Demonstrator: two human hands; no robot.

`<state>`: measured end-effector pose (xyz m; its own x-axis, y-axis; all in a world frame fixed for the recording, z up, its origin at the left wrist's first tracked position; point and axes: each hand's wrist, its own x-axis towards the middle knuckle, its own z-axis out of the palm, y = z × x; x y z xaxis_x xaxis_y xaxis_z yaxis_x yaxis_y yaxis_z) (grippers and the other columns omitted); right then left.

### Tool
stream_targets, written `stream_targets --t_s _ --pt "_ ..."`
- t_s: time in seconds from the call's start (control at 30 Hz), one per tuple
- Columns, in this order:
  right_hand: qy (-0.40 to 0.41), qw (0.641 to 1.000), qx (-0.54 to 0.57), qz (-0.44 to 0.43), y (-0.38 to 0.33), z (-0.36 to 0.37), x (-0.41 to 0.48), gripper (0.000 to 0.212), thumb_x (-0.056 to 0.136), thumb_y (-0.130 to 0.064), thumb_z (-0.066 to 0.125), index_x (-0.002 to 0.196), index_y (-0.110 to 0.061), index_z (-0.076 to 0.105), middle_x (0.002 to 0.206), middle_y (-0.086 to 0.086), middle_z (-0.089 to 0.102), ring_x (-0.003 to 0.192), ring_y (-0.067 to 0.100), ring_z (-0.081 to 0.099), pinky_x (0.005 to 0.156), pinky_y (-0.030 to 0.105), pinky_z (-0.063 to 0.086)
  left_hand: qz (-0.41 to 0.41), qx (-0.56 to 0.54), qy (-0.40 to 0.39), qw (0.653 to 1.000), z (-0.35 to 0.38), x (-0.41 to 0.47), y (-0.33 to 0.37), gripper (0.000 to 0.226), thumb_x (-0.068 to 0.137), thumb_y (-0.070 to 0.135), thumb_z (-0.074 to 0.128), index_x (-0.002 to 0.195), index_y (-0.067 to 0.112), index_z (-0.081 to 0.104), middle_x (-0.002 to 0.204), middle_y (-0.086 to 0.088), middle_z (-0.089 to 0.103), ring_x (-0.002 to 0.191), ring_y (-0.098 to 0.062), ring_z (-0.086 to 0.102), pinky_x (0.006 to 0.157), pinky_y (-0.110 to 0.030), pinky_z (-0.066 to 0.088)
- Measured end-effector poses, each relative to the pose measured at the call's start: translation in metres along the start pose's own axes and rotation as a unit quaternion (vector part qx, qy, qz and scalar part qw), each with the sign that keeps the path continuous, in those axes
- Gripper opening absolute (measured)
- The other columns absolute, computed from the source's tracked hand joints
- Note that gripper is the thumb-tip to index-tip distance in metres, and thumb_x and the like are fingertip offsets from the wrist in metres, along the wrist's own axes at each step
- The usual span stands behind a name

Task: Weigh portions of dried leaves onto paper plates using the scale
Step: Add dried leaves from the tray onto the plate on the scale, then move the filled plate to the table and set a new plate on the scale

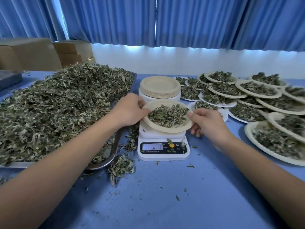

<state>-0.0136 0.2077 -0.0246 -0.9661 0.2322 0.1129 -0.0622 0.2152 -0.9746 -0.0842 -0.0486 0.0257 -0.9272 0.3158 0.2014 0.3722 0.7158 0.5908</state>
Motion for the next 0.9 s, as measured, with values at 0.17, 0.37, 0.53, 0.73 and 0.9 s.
stream_targets --t_s 0.17,0.37,0.53,0.73,0.9 --pt "0.075 0.995 0.066 0.003 -0.016 -0.018 0.002 0.01 0.101 -0.014 0.063 0.096 -0.008 0.068 0.051 -0.003 0.053 0.044 0.017 0.057 0.043 0.026 0.046 -0.094 -0.325 -0.015 0.941 0.015 0.011 0.028 0.023 0.092 0.009 0.071 0.114 0.013 0.067 0.066 -0.007 0.062 0.049 -0.012 0.053 0.046 -0.027 0.038" --pt "0.162 0.976 0.143 0.003 -0.03 -0.057 0.01 0.01 0.1 -0.009 0.061 0.092 -0.006 0.066 0.046 -0.003 0.055 0.044 0.013 0.055 0.044 0.024 0.045 -0.12 -0.481 -0.06 0.866 0.055 0.039 0.088 0.005 0.096 0.007 0.065 0.1 0.006 0.064 0.075 -0.012 0.061 0.051 -0.017 0.054 0.05 -0.028 0.037" --pt "0.214 0.962 0.17 0.026 -0.034 -0.107 0.034 0.013 0.099 -0.007 0.062 0.087 -0.001 0.061 0.05 0.003 0.056 0.045 0.012 0.057 0.048 0.026 0.047 -0.11 -0.489 -0.066 0.863 0.09 0.086 0.141 0.014 0.098 0.014 0.065 0.086 0.009 0.06 0.064 -0.007 0.061 0.048 -0.015 0.058 0.042 -0.023 0.045" --pt "0.282 0.947 0.137 0.07 -0.042 -0.175 0.081 0.007 0.098 0.0 0.059 0.09 0.0 0.059 0.065 0.01 0.061 0.04 0.01 0.058 0.043 0.022 0.05 -0.101 -0.477 -0.04 0.872 0.142 0.156 0.207 0.005 0.097 0.011 0.065 0.1 0.007 0.062 0.076 -0.012 0.066 0.05 -0.015 0.061 0.043 -0.023 0.046" --pt "0.345 0.928 0.106 0.095 -0.034 -0.221 0.121 0.024 0.099 0.002 0.057 0.121 -0.001 0.048 0.076 0.015 0.066 0.038 0.009 0.058 0.04 0.02 0.051 -0.128 -0.475 -0.062 0.868 0.178 0.2 0.247 0.008 0.092 0.0 0.066 0.098 0.0 0.062 0.078 -0.016 0.068 0.063 -0.021 0.068 0.047 -0.025 0.048"
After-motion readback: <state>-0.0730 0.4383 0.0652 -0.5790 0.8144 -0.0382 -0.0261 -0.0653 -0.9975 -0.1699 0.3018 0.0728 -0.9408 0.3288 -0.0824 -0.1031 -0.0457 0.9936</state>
